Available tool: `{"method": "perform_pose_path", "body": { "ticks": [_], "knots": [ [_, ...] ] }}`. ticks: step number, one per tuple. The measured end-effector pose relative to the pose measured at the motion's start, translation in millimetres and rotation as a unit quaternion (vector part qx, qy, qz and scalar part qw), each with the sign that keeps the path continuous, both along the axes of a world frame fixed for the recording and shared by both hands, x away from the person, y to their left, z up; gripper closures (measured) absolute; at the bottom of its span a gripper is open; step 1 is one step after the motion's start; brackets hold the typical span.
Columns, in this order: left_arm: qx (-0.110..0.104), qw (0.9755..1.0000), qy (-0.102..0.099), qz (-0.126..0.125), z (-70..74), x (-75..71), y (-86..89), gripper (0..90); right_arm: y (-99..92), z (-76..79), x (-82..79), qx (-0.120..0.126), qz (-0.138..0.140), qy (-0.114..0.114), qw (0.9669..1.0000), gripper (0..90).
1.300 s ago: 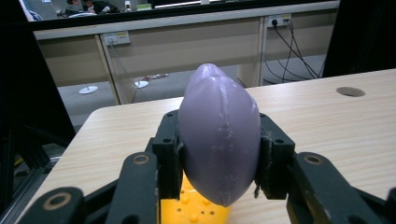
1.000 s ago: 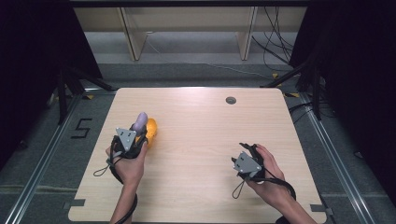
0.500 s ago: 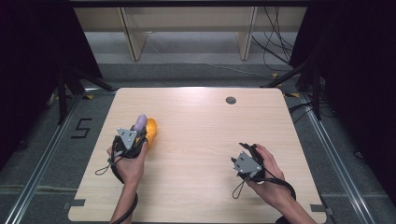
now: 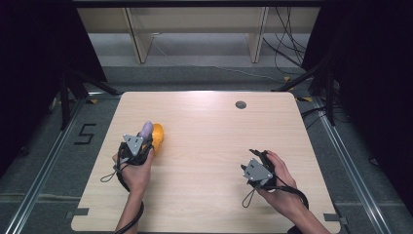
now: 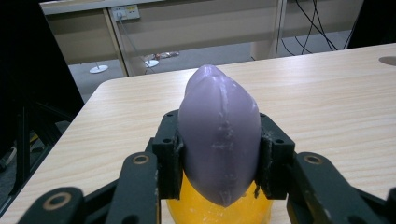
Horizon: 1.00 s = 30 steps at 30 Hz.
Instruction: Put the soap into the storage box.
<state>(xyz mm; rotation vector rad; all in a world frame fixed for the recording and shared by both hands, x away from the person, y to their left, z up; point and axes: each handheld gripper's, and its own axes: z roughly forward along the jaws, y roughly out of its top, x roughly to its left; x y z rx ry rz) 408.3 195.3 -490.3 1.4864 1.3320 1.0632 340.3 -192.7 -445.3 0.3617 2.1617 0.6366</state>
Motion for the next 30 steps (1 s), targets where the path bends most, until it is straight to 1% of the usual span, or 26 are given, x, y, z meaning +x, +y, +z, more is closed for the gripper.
{"method": "perform_pose_path", "body": {
  "ticks": [4, 9, 10, 11, 12, 16, 21, 22, 23, 25, 26, 28, 30],
  "knots": [
    [0.0, 1.0, 0.003, 0.002, -2.0, 1.1, 0.7, 58.4, 0.0, 0.1, -0.1, 0.0, 0.0, 0.0, 1.0, 41.9],
    [0.005, 1.0, 0.007, -0.003, -2.5, 3.9, -0.5, 58.4, 0.2, -0.1, -0.2, 0.0, 0.0, 0.001, 1.0, 41.9],
    [0.001, 1.0, 0.007, -0.002, -3.1, 4.9, -1.0, 58.5, 0.2, 0.0, -0.2, 0.0, 0.0, 0.001, 1.0, 41.9],
    [0.005, 0.9999, 0.008, -0.004, -2.9, 5.4, -0.4, 58.4, 0.1, 0.1, -0.2, 0.001, 0.0, 0.0, 1.0, 41.9],
    [0.004, 0.9999, 0.009, -0.004, -3.5, 6.7, -0.6, 58.4, 0.0, 0.2, -0.2, 0.001, 0.0, 0.0, 1.0, 41.9],
    [0.003, 0.9998, 0.016, -0.009, -6.2, 9.4, 0.5, 58.4, -0.1, 0.2, -0.2, 0.0, 0.0, 0.001, 1.0, 41.9],
    [0.009, 0.9996, 0.026, -0.012, -9.1, 11.2, 1.1, 58.4, 0.2, 0.1, -0.2, 0.001, 0.0, 0.001, 1.0, 41.9],
    [0.005, 0.9996, 0.026, -0.011, -9.8, 12.1, 0.3, 58.4, 0.3, 0.1, -0.3, 0.001, 0.001, 0.001, 1.0, 41.9],
    [0.008, 0.9996, 0.025, -0.013, -9.6, 12.8, 0.1, 58.4, 0.3, 0.1, -0.3, 0.001, 0.001, 0.001, 1.0, 41.9],
    [0.006, 0.9995, 0.027, -0.012, -10.1, 14.3, -1.0, 58.4, 0.4, -0.1, -0.4, 0.001, 0.0, -0.003, 1.0, 41.9],
    [0.011, 0.9995, 0.027, -0.015, -9.7, 14.9, -0.8, 58.4, 0.3, 0.1, -0.4, 0.001, 0.001, -0.001, 1.0, 41.9],
    [0.006, 0.9994, 0.031, -0.013, -10.5, 16.1, -2.0, 58.4, 0.1, 0.1, -0.4, 0.001, 0.001, 0.001, 1.0, 41.9],
    [0.011, 0.9993, 0.031, -0.015, -11.0, 17.1, -1.8, 58.4, 0.1, 0.2, -0.4, 0.001, 0.001, 0.001, 1.0, 41.9]
  ]
}}
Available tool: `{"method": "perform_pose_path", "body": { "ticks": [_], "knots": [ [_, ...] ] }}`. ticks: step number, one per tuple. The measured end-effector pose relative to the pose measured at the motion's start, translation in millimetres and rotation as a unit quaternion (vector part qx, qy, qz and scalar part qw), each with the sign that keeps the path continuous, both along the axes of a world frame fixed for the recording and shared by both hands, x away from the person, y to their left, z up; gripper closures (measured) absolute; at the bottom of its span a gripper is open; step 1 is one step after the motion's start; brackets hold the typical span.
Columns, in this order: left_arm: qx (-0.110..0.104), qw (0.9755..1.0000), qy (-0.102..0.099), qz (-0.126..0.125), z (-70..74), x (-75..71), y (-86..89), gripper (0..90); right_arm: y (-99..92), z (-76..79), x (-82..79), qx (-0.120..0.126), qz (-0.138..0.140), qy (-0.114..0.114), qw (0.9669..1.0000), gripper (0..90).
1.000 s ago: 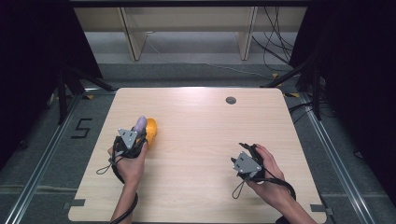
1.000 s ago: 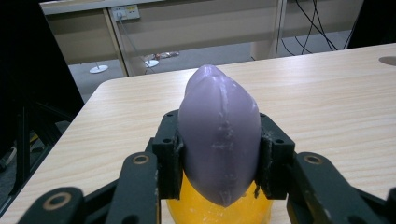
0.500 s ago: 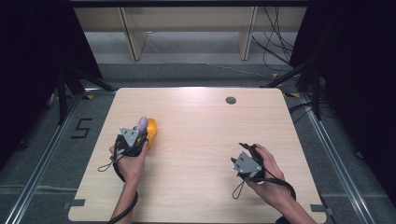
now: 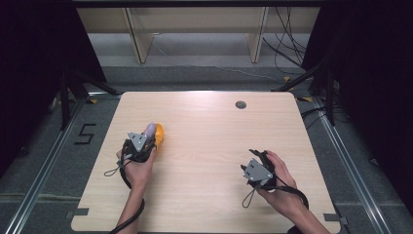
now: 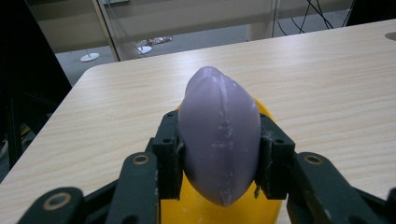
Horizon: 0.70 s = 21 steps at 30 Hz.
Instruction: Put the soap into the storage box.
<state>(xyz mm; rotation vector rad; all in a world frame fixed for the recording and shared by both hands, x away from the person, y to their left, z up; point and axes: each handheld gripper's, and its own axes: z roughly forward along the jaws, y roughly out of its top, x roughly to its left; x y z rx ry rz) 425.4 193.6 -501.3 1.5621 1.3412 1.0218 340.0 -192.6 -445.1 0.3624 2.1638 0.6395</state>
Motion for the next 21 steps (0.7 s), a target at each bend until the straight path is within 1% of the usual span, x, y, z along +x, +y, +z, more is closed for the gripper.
{"method": "perform_pose_path", "body": {
  "ticks": [2, 4, 6, 7, 8, 11, 15, 17, 21],
  "knots": [
    [-0.002, 1.0, 0.006, -0.001, -0.3, 0.7, -0.3, 58.4, -0.2, 0.2, 0.0, -0.002, 0.001, -0.001, 1.0, 41.9],
    [0.0, 1.0, 0.006, -0.003, -0.5, 1.5, -0.5, 58.4, -0.2, 0.1, 0.0, -0.003, 0.001, -0.005, 1.0, 41.9],
    [0.0, 1.0, 0.007, -0.003, -0.9, 1.9, -0.8, 58.4, -0.2, 0.3, 0.0, -0.003, 0.002, -0.001, 1.0, 41.9],
    [-0.005, 0.9999, 0.011, -0.001, -1.6, 2.2, -1.5, 58.4, 0.1, -0.2, 0.0, -0.001, 0.001, -0.006, 1.0, 41.9],
    [-0.001, 0.9999, 0.011, -0.002, -1.7, 2.4, -1.1, 58.4, 0.0, -0.1, 0.0, -0.002, 0.001, -0.006, 1.0, 41.9],
    [-0.001, 0.9999, 0.015, -0.004, -3.1, 3.4, -0.7, 58.3, 0.1, 0.1, 0.0, -0.002, 0.001, -0.009, 1.0, 41.9],
    [0.001, 0.9998, 0.02, -0.004, -4.2, 3.7, -1.3, 58.3, 0.7, -0.6, 0.0, 0.001, 0.002, -0.005, 1.0, 41.9],
    [-0.002, 0.9998, 0.019, -0.005, -5.0, 4.5, -1.7, 58.3, 1.0, -0.9, -0.2, 0.002, 0.001, -0.001, 1.0, 41.9],
    [0.0, 0.9998, 0.018, -0.005, -5.5, 5.0, -2.4, 58.3, 0.7, -0.3, 0.1, -0.003, 0.003, -0.005, 1.0, 41.9]
  ]
}}
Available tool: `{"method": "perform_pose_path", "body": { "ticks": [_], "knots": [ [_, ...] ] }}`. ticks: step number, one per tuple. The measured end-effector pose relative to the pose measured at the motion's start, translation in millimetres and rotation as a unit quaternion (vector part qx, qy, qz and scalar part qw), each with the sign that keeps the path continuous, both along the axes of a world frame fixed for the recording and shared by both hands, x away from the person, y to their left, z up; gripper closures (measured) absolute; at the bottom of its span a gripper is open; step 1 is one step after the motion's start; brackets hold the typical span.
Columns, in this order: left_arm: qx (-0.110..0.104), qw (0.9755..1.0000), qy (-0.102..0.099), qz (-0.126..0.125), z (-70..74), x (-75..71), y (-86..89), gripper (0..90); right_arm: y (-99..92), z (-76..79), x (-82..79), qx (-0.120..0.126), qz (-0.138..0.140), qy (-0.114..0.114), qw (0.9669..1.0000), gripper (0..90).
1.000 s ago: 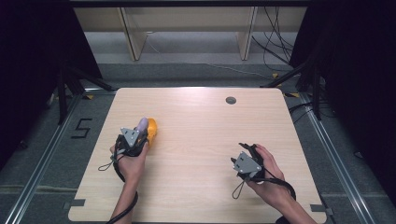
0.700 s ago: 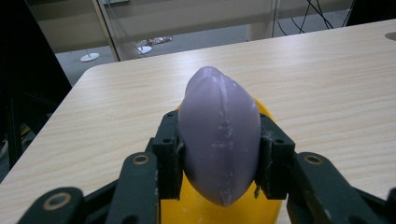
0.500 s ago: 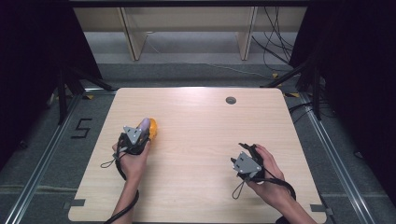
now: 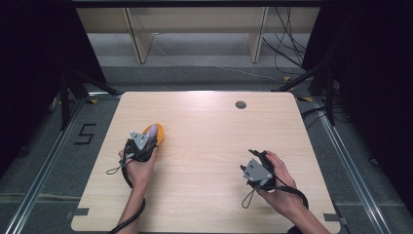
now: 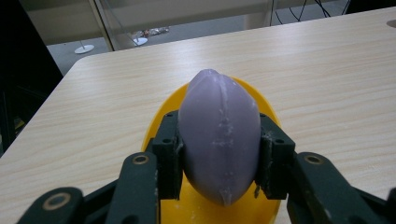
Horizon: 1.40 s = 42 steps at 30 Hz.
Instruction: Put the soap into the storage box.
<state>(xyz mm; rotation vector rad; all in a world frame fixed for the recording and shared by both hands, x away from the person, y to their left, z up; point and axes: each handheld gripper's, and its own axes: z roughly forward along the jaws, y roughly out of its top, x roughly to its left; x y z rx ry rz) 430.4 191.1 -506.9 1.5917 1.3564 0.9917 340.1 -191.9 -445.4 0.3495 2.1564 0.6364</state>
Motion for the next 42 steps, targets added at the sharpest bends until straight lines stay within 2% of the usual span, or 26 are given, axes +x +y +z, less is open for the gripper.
{"method": "perform_pose_path", "body": {
  "ticks": [10, 17, 20, 21, 25, 27, 35, 39, 42],
  "knots": [
    [0.0, 0.9998, 0.015, -0.012, 1.1, 2.7, -0.9, 58.1, 1.0, -0.2, -0.5, 0.003, 0.002, 0.011, 0.9999, 41.8],
    [-0.003, 0.9991, 0.04, -0.009, 5.3, 5.3, 0.8, 57.8, 1.3, -0.1, -0.8, 0.003, 0.003, 0.011, 0.9999, 41.8],
    [-0.005, 0.9987, 0.049, -0.01, 4.4, 6.7, 1.6, 57.7, 2.3, -0.8, -1.6, 0.014, 0.005, 0.017, 0.9997, 41.8],
    [-0.006, 0.9984, 0.055, -0.009, 4.1, 6.9, 1.9, 57.6, 2.7, -1.5, -1.4, 0.017, 0.007, 0.027, 0.9995, 41.8],
    [-0.001, 0.9979, 0.065, -0.007, 3.7, 7.3, 2.5, 56.6, 2.5, -0.8, -1.6, 0.014, 0.006, 0.018, 0.9997, 41.8],
    [0.0, 0.9982, 0.06, -0.005, 5.3, 7.5, 2.3, 57.2, 2.5, -0.7, -1.8, 0.014, 0.006, 0.017, 0.9997, 41.8],
    [-0.001, 0.9977, 0.067, -0.007, 8.8, 9.1, 2.4, 55.2, 2.8, -1.0, -2.4, 0.014, 0.006, 0.013, 0.9998, 41.7],
    [-0.014, 0.9981, 0.06, -0.004, 11.4, 6.8, 3.6, 51.1, 2.8, -1.1, -2.5, 0.014, 0.006, 0.014, 0.9998, 41.7],
    [-0.03, 0.998, 0.054, -0.014, 15.9, 4.6, 5.7, 46.5, 2.9, -1.2, -2.5, 0.014, 0.006, 0.014, 0.9998, 41.6]
  ]
}}
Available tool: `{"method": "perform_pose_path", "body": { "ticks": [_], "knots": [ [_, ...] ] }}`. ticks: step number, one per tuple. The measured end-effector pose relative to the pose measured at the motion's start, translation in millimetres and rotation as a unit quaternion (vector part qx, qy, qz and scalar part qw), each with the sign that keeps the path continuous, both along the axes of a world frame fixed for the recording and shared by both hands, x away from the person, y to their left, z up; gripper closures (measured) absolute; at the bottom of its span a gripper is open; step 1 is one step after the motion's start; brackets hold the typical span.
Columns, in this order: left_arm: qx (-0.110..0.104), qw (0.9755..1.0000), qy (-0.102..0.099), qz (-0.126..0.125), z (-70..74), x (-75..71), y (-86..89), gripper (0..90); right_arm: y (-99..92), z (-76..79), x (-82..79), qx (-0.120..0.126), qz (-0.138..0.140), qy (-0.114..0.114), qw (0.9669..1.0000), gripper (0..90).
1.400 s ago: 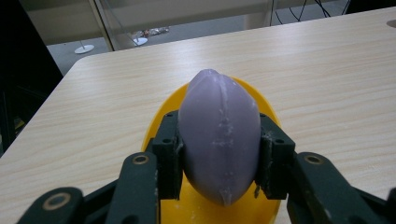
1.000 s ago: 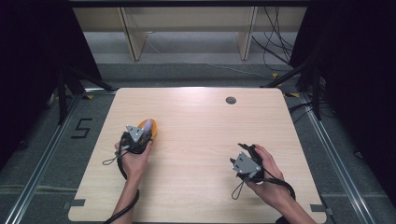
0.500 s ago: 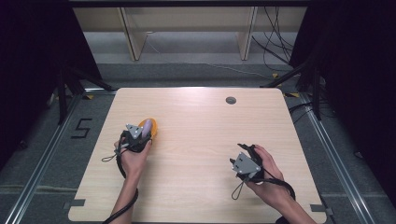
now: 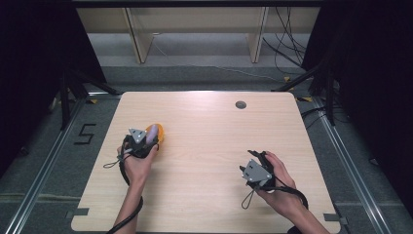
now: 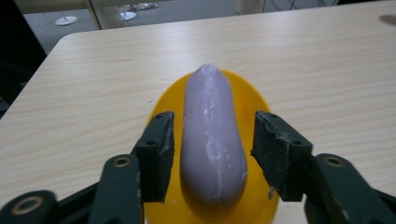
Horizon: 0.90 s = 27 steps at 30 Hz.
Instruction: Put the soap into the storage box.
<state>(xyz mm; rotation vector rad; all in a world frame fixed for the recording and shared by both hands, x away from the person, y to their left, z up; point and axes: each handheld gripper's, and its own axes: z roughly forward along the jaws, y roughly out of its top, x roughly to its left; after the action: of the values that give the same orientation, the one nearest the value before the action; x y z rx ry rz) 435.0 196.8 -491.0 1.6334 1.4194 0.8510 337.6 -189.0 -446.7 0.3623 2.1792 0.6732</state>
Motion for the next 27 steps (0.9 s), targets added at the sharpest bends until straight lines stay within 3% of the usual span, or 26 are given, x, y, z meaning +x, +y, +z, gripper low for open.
{"method": "perform_pose_path", "body": {
  "ticks": [10, 14, 19, 21, 27],
  "knots": [
    [-0.004, 0.9998, -0.017, -0.006, 18.4, -16.3, 0.4, 35.7, -0.2, 0.4, 0.0, 0.0, 0.0, 0.004, 1.0, 41.5],
    [-0.009, 0.9998, -0.015, -0.008, 23.5, -24.4, -2.4, 34.0, -0.7, 0.9, 0.3, 0.001, 0.0, 0.003, 1.0, 41.5],
    [-0.012, 0.9997, -0.012, -0.017, 27.4, -37.6, -6.9, 30.8, -0.7, 0.7, 0.2, 0.006, -0.001, 0.002, 1.0, 41.5],
    [-0.018, 0.9996, -0.014, -0.019, 28.1, -42.4, -7.7, 30.5, -1.7, 1.7, 1.7, -0.006, 0.003, -0.009, 0.9999, 41.5],
    [-0.024, 0.999, -0.021, -0.032, 28.6, -59.3, -10.9, 30.5, -2.2, 1.4, 1.3, -0.001, -0.003, -0.005, 1.0, 41.4]
  ]
}}
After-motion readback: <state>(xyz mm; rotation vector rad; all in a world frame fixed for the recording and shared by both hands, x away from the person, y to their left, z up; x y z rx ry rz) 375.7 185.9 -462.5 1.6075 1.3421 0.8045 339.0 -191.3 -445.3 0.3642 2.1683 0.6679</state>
